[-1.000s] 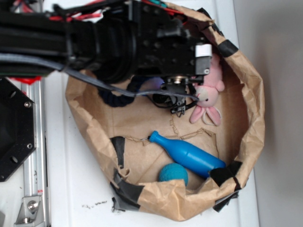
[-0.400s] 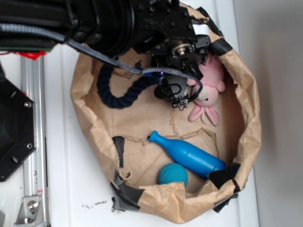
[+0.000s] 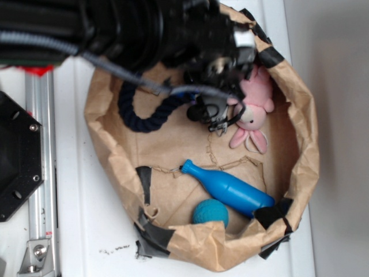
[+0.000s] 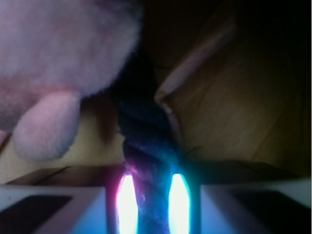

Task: Grab the blue rope.

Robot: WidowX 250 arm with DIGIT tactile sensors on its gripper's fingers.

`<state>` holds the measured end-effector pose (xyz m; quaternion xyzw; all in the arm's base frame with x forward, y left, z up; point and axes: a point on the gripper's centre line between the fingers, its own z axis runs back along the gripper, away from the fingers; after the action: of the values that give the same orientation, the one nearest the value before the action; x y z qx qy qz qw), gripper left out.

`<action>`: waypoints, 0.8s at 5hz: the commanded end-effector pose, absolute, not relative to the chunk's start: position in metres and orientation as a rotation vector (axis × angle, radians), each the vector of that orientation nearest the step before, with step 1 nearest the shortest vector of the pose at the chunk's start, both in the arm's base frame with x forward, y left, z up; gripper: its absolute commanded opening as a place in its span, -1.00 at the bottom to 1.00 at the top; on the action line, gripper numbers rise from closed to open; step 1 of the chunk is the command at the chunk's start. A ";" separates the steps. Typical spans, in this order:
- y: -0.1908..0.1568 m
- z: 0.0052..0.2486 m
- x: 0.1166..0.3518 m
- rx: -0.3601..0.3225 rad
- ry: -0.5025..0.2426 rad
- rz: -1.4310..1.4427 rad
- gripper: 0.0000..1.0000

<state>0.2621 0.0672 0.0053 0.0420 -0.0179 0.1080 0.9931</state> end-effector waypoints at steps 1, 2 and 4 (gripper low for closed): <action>0.055 0.091 0.252 0.164 -0.143 0.186 -1.00; 0.049 0.134 0.259 0.135 -0.121 0.179 -1.00; 0.024 0.142 0.264 0.066 -0.151 0.173 -1.00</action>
<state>0.2592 0.0299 0.1275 0.0319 -0.0362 0.0931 0.9945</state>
